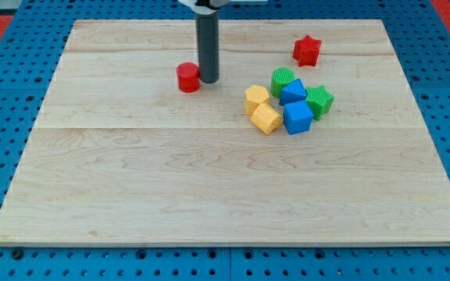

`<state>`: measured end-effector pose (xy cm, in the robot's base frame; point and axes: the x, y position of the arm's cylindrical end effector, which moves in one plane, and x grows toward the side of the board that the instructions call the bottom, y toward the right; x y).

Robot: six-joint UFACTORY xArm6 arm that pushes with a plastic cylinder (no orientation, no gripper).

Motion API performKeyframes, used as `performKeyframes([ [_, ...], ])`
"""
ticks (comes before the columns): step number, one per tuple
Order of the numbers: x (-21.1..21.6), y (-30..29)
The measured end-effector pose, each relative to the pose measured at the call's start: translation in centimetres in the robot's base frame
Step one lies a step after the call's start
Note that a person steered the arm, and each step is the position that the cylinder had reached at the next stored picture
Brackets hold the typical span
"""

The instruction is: Push the yellow heart into the yellow hexagon

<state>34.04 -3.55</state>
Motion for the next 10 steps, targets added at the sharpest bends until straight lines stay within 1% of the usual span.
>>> performKeyframes([
  [1, 0.0, 2.2],
  [2, 3.4, 1.8],
  [3, 7.7, 1.4],
  [4, 13.3, 6.8],
  [5, 13.4, 10.0],
  [6, 9.8, 7.3],
  [7, 8.5, 7.1],
  [10, 7.9, 8.6],
])
